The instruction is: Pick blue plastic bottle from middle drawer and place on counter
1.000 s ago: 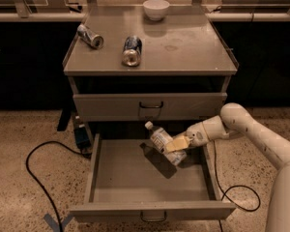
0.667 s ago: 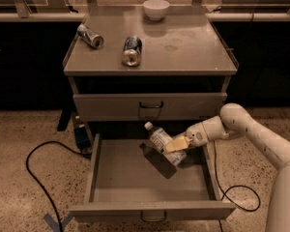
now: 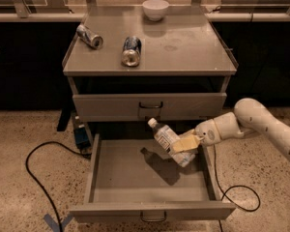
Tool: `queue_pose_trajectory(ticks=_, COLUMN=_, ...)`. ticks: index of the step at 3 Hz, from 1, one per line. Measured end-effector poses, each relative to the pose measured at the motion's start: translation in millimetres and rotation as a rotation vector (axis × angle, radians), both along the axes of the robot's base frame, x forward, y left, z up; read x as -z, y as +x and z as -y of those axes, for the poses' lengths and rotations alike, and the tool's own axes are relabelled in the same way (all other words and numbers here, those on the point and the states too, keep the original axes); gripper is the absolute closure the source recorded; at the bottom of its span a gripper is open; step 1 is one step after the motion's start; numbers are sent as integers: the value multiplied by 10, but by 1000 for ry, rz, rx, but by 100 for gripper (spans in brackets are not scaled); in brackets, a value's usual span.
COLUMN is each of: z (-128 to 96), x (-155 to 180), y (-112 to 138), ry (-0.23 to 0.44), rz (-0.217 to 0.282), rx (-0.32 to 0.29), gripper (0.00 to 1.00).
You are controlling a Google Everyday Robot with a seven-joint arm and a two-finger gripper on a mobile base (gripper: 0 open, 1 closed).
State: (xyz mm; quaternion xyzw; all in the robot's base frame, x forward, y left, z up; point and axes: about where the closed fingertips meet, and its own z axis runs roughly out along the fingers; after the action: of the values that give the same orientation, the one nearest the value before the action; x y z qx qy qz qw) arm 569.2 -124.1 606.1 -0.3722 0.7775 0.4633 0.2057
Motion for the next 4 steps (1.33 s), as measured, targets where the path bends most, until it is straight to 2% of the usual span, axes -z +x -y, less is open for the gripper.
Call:
queue_pose_trajectory(ticks=1, z=132, x=-376, y=-152, ry=18, rz=50, rx=19, gripper=100)
queue_pose_trajectory(ticks=2, z=191, x=-752, y=-76, ry=104, rz=116, rx=29, gripper=100)
queue_pose_trajectory(ticks=4, z=249, x=-1458, y=523, ry=362, rz=172, rx=22, gripper=100)
